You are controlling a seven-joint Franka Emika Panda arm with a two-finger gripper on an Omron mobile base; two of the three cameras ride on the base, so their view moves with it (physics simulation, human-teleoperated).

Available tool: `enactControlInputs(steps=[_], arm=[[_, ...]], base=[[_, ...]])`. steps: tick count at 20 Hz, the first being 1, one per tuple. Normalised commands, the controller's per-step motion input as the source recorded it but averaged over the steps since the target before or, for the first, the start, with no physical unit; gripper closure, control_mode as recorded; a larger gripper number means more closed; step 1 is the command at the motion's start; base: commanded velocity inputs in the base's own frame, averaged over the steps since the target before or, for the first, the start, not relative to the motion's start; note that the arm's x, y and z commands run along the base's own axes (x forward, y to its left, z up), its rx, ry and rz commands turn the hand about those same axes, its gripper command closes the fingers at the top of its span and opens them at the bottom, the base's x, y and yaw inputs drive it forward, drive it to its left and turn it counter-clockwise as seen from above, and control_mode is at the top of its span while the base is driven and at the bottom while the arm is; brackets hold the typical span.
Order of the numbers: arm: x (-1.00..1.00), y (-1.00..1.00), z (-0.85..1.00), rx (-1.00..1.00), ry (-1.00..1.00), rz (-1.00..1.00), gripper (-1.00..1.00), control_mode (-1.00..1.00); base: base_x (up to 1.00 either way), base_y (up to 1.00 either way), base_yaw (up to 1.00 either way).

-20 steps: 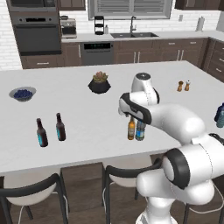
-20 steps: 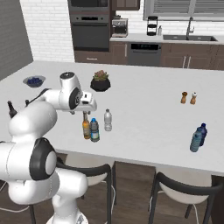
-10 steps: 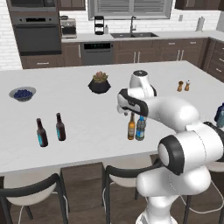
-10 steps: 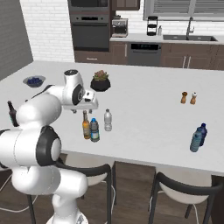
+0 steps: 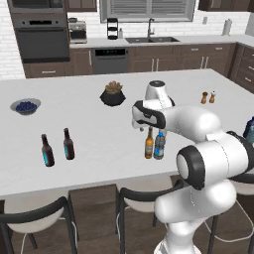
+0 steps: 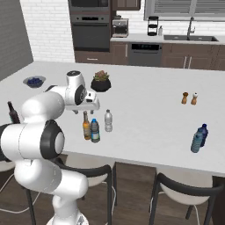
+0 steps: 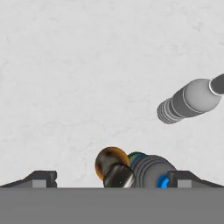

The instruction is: Move the plastic bottles in the middle to the plastics group, and the glass bottles in the middle to the glass group.

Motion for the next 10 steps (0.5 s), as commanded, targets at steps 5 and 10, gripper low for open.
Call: enactControlInputs(steps=[5, 10], arm=[[0.0, 0.0, 0.0, 0.0, 0.0, 0.0, -1.0, -1.0], [0.0, -0.1, -0.08, 0.0, 0.0, 0.0, -1.0, -1.0]], base=[[0.0, 0.0, 0.0], [0.0, 0.0, 0.0]])
